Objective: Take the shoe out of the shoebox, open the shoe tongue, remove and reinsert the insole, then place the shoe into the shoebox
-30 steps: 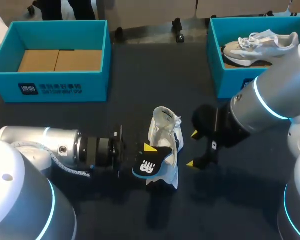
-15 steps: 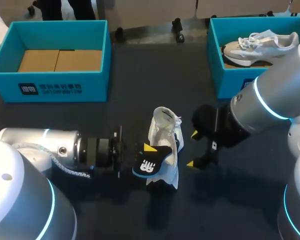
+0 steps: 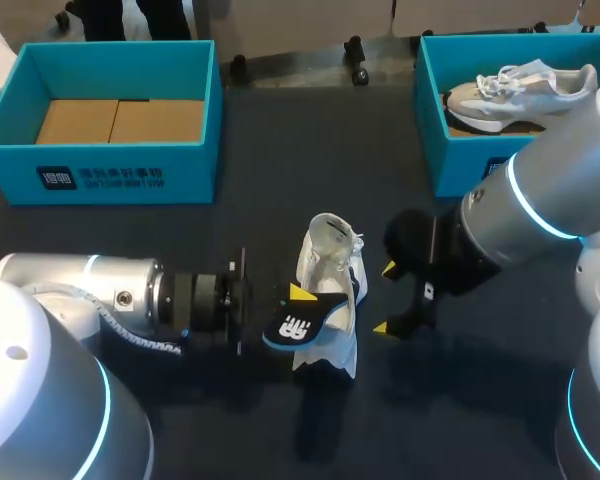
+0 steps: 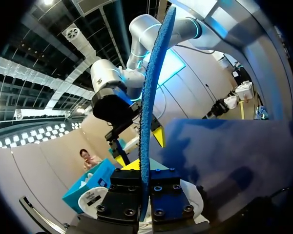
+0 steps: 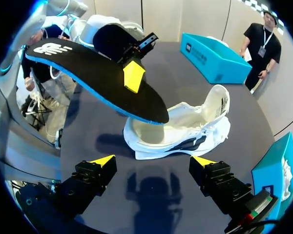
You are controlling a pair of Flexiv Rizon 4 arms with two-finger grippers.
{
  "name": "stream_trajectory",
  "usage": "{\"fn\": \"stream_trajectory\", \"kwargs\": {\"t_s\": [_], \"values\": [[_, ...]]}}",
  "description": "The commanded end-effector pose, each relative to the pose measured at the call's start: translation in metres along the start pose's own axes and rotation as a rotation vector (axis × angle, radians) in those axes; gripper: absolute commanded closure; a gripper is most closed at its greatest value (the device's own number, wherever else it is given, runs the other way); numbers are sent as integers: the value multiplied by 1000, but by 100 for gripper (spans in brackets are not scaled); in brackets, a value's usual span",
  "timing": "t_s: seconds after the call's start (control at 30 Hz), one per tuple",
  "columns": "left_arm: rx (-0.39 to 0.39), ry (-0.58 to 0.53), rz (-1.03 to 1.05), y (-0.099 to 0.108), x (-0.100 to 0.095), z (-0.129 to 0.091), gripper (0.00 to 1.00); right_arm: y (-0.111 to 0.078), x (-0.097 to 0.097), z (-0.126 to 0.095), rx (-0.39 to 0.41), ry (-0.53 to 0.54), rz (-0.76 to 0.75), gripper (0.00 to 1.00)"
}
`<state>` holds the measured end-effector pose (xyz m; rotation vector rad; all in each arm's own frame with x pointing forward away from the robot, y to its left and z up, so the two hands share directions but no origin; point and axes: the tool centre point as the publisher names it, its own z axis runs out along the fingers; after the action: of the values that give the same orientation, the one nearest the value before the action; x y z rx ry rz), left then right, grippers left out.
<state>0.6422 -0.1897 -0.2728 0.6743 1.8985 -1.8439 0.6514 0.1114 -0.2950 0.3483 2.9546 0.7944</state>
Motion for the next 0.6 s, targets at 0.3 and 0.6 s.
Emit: {"fn": "stream_trajectory", "kwargs": {"t_s": [0.3, 0.6], "values": [[-1, 6, 1, -1, 2, 1, 100, -1, 1, 0, -3, -1, -1, 0], [0, 6, 25, 1, 8, 7, 100, -1, 1, 0, -3, -1, -1, 0]]}}
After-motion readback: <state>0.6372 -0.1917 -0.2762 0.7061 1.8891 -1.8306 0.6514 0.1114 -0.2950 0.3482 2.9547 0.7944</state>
